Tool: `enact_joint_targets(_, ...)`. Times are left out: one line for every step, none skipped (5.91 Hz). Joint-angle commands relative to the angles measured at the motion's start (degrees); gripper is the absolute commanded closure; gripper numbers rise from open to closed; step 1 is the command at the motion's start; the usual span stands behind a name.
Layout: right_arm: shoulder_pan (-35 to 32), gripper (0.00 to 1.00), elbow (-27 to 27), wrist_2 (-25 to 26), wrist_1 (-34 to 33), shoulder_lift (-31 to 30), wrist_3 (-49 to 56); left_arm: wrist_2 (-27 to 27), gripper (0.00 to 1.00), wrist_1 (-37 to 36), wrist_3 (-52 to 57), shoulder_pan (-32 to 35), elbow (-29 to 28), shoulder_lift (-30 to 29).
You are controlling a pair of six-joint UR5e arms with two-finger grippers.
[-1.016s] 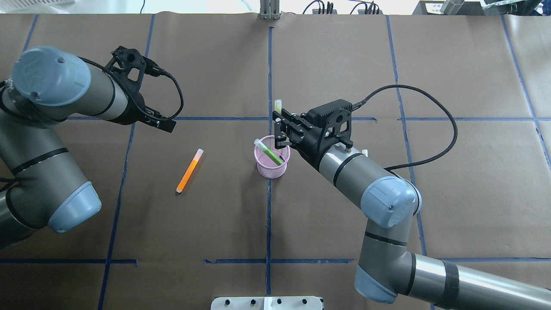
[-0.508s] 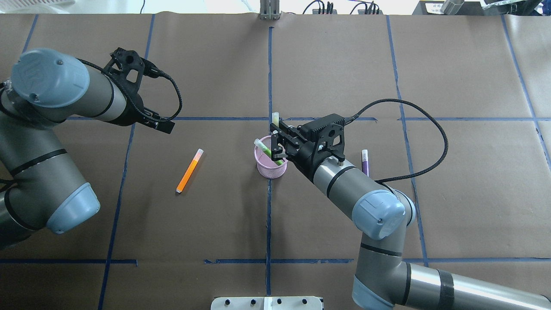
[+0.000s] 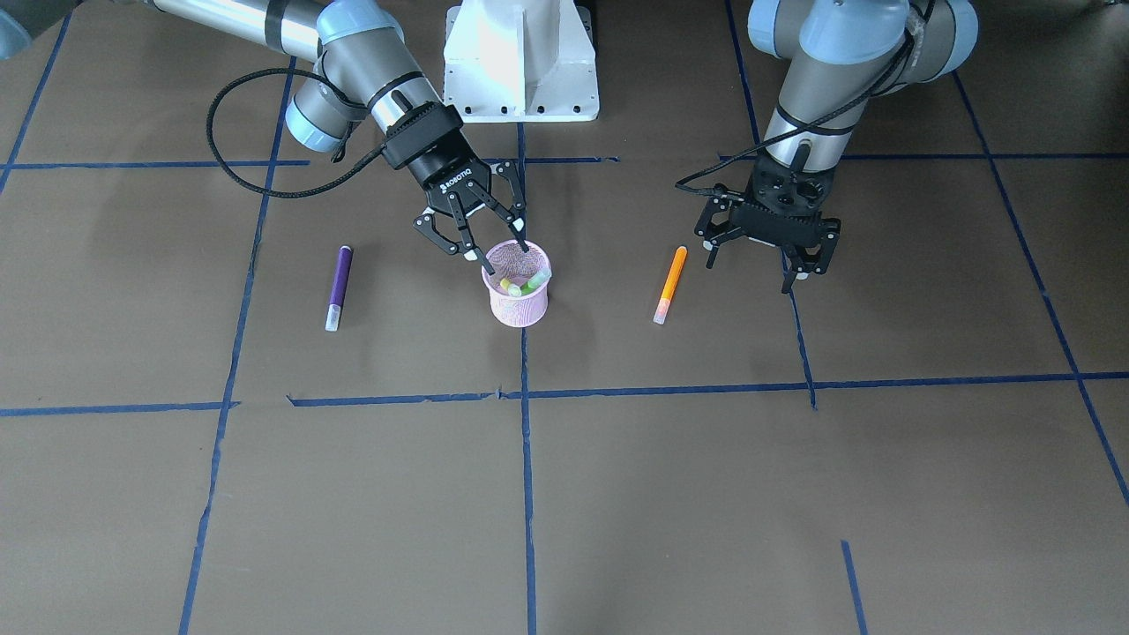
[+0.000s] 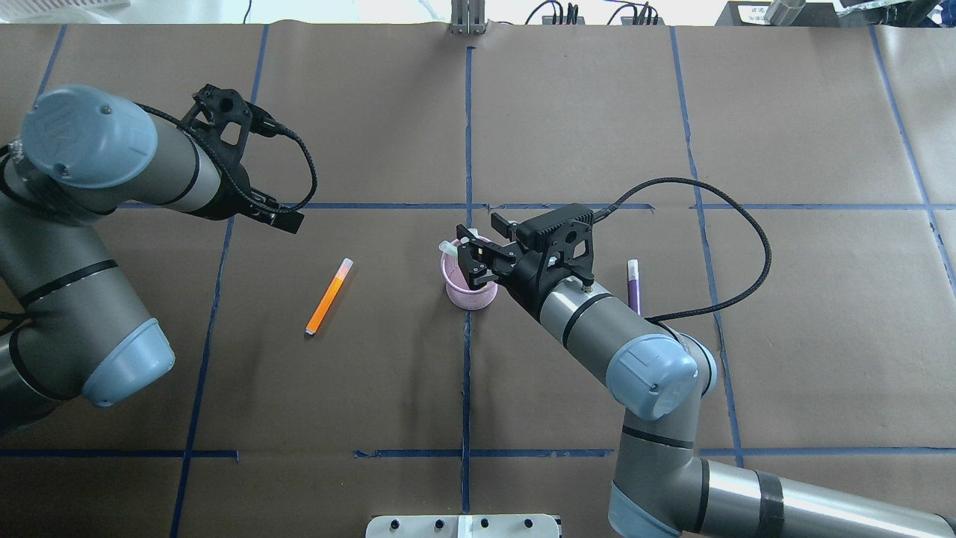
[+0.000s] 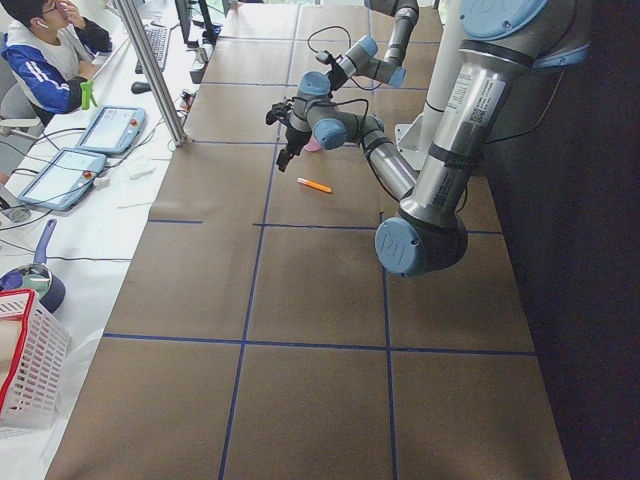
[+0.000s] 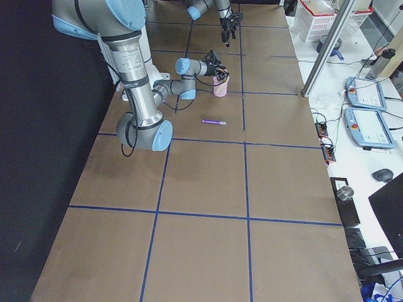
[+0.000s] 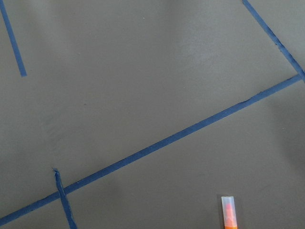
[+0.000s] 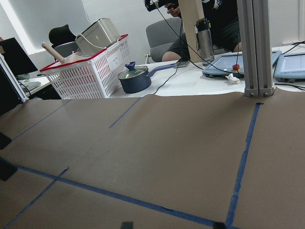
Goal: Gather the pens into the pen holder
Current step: 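Carry the yellow highlighter to the pink cup with the right gripper and release it, then withdraw the right gripper from the cup while the left gripper lowers onto the orange highlighter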
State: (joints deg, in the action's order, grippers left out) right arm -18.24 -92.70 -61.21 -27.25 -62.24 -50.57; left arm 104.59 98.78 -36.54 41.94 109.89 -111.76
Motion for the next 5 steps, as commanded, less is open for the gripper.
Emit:
enact_joint_targets(-0.3, 0.01, -0.89, -0.66, -0.08, 0.1, -0.14, 0.09, 0.0, -0.52, -0.1, -0.8, -0.46, -0.91)
enact_joint_targets(-1.52, 0.01, -0.9, -2.92, -0.34, -0.25, -1.53, 0.0, 0.0, -0.61, -0.19, -1.68, -1.33, -1.18)
enact_joint_targets(-3.71, 0.01, -0.81, -7.12, -0.52, -1.21, -8.6, 0.09, 0.0, -0.78, -0.72, -3.25, -2.3, -2.4)
enact_joint_targets(-7.47, 0.01, -0.9, -14.47, -0.69, -4.44, -15.89, 0.09, 0.0, -5.31, -0.98, -4.57, -3.44, -4.85)
enact_joint_targets(-12.38, 0.01, -1.07, -22.81, -4.44, -6.64, -17.44, 0.09, 0.0, -7.36, -2.9, -5.37, -3.71, -6.53)
